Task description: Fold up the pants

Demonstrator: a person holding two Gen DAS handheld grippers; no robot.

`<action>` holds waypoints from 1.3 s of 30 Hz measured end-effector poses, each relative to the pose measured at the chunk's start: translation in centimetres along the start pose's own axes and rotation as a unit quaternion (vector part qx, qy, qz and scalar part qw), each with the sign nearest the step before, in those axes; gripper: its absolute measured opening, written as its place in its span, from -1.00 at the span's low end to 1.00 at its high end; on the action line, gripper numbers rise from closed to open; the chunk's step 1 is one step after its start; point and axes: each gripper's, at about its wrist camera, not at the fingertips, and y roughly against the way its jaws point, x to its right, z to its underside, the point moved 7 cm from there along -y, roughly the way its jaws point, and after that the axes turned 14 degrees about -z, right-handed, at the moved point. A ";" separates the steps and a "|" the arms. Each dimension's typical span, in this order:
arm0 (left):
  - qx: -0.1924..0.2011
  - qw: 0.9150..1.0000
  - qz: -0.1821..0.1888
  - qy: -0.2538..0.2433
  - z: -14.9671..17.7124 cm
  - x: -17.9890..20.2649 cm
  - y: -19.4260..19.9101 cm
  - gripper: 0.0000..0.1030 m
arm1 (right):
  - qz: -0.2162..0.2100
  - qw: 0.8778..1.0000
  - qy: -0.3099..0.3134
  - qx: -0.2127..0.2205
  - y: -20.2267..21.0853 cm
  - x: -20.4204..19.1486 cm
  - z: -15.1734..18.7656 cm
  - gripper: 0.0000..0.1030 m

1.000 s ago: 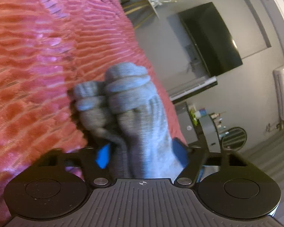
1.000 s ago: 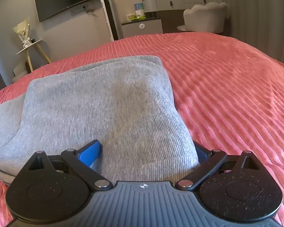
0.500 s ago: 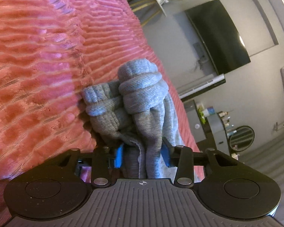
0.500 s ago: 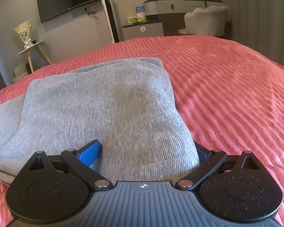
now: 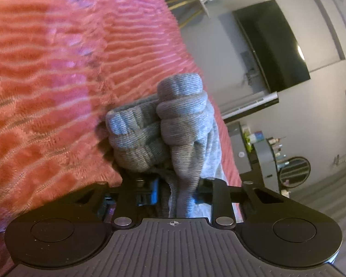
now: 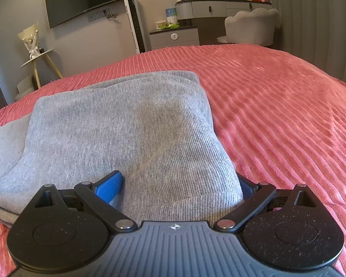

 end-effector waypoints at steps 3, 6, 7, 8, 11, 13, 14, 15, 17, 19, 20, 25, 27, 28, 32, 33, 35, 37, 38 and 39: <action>0.020 1.000 0.014 -0.010 -0.1 1.0 1.3 -0.61 | 0.000 1.000 0.001 0.000 0.0 0.0 -0.1 0.89; 0.036 0.999 0.033 -0.013 -0.2 2.4 3.0 -0.65 | 0.001 1.000 -0.002 -0.003 0.0 0.0 -0.2 0.89; 0.042 0.998 0.035 -0.020 -0.2 3.1 3.6 -0.65 | 0.000 1.000 -0.005 -0.006 0.0 0.0 -0.3 0.89; 0.050 0.998 0.035 -0.032 -0.1 3.9 4.2 -0.65 | 0.001 1.000 -0.007 -0.009 0.1 -0.1 -0.4 0.89; 0.071 0.993 0.038 -0.084 0.5 7.7 6.3 -0.68 | 0.000 1.000 -0.012 -0.018 0.3 -0.3 -0.8 0.89; 0.084 0.986 0.041 -0.138 1.5 11.1 7.7 -0.71 | -0.005 1.000 -0.006 -0.008 1.0 -0.8 -1.2 0.88; 0.093 0.980 0.040 -0.171 2.3 13.0 8.4 -0.72 | -0.009 1.000 -0.004 0.000 1.5 -1.0 -1.4 0.88; 0.104 0.972 0.043 -0.208 3.4 15.3 9.3 -0.73 | -0.013 1.000 -0.005 0.010 2.1 -1.2 -1.7 0.88; 0.118 0.952 0.064 -0.275 6.5 19.9 10.8 -0.75 | -0.023 0.999 -0.014 0.037 3.6 -1.4 -2.5 0.88; 0.120 0.933 0.086 -0.327 10.1 23.8 11.8 -0.75 | -0.035 0.996 -0.038 0.077 5.5 -1.2 -3.6 0.88; 0.123 0.922 0.093 -0.355 12.3 25.7 12.1 -0.75 | -0.043 0.993 -0.051 0.096 6.5 -1.0 -4.0 0.88; 0.068 0.855 0.129 -0.499 26.5 31.1 9.9 -0.74 | -0.062 0.978 -0.116 0.160 10.9 0.9 -4.8 0.88; 0.045 0.813 0.117 -0.569 33.2 31.0 7.9 -0.77 | -0.070 0.975 -0.136 0.160 11.7 1.7 -4.3 0.88; 0.038 0.792 0.131 -0.594 36.1 30.8 7.4 -0.74 | -0.070 0.974 -0.146 0.157 11.8 2.2 -3.9 0.88; -0.071 0.753 0.070 -0.651 44.3 27.5 3.5 -0.51 | -0.079 0.964 -0.202 0.153 11.3 4.1 -3.2 0.89; -0.092 0.753 0.063 -0.648 44.6 26.7 3.3 -0.52 | -0.077 0.962 -0.212 0.152 11.1 4.6 -3.1 0.89; -0.093 0.759 0.071 -0.641 43.1 25.8 4.6 -0.25 | -0.085 0.959 -0.228 0.148 10.6 5.2 -2.9 0.89; -0.082 0.782 0.077 -0.613 40.2 25.5 6.9 0.34 | -0.100 0.954 -0.240 0.151 10.3 5.6 -2.8 0.89; -0.071 0.809 0.079 -0.578 37.7 25.2 8.1 0.56 | -0.109 0.952 -0.243 0.153 10.1 5.5 -2.8 0.89; -0.069 0.831 0.085 -0.545 35.7 24.8 9.1 0.59 | -0.118 0.950 -0.245 0.153 9.9 5.5 -3.0 0.89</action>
